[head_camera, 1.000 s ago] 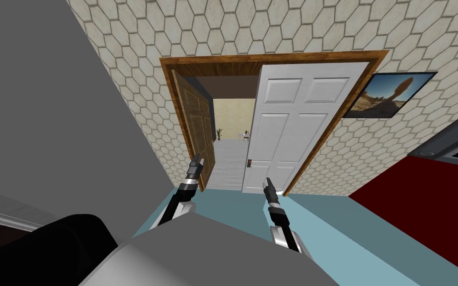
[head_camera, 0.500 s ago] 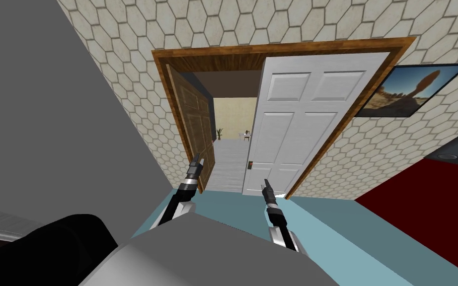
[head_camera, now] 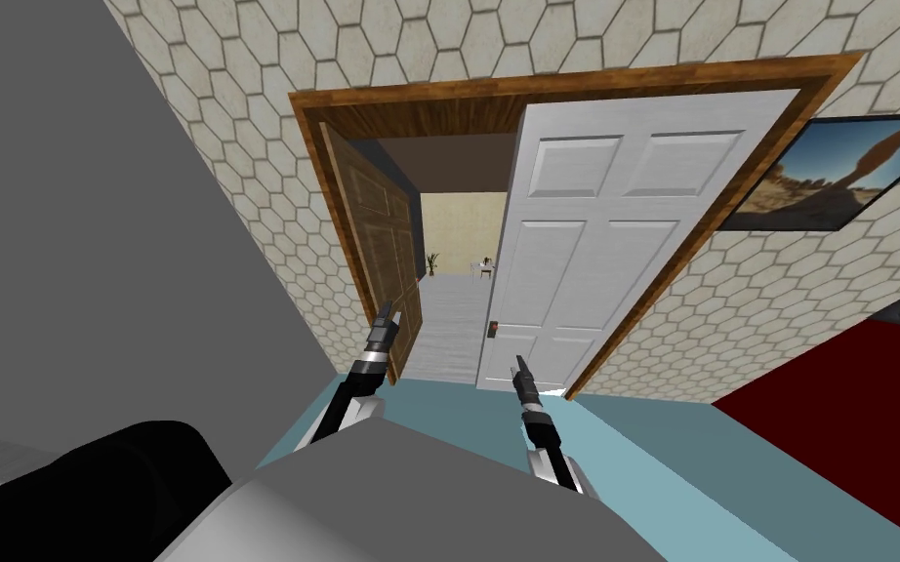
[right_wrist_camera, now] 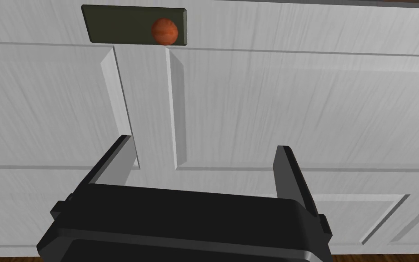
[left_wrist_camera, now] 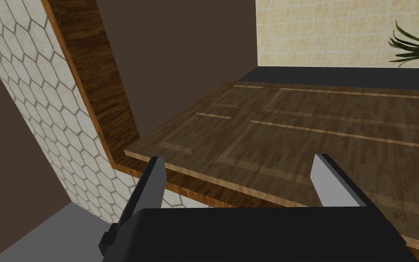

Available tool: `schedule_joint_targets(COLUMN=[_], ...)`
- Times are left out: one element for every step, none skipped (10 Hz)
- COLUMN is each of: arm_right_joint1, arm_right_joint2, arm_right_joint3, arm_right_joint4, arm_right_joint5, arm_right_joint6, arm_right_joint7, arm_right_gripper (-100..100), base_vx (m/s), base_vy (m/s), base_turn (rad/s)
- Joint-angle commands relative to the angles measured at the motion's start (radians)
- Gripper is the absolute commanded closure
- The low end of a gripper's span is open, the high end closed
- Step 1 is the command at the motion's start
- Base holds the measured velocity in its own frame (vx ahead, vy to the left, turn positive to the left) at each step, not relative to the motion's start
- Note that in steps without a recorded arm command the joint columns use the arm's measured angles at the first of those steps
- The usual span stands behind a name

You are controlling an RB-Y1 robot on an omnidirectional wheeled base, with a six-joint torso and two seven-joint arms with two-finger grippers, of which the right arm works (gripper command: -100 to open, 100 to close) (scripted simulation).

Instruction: Push the door open

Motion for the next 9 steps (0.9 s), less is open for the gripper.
schedule_joint_targets(arm_right_joint1=[-0.012,-0.027,-0.033,-0.039,-0.045,-0.05,-0.06,-0.068,-0.076], arm_right_joint2=[0.003,0.004,0.005,0.006,0.006,0.007,0.008,0.009,0.011], arm_right_joint3=[0.001,0.002,0.002,0.003,0.003,0.004,0.004,0.005,0.006], arm_right_joint4=[0.037,0.08,0.098,0.115,0.132,0.149,0.177,0.2,0.224], arm_right_joint5=[0.005,0.01,0.012,0.014,0.016,0.019,0.022,0.025,0.028], arm_right_joint6=[-0.009,-0.019,-0.024,-0.028,-0.032,-0.036,-0.042,-0.048,-0.053], arm_right_joint7=[0.0,-0.002,-0.003,-0.004,-0.005,-0.006,-0.007,-0.008,-0.01], arm_right_gripper=[-100,-100,-100,-100,-100,-100,-100,-100,-100], base_vx=[0.1,0.138,0.145,0.113,0.096,0.088,0.115,0.131,0.146], base_vy=[0.003,-0.006,-0.018,-0.003,-0.002,-0.007,-0.004,-0.01,-0.022], base_turn=[0.019,0.026,0.029,0.022,0.011,0.011,0.024,0.023,0.022])
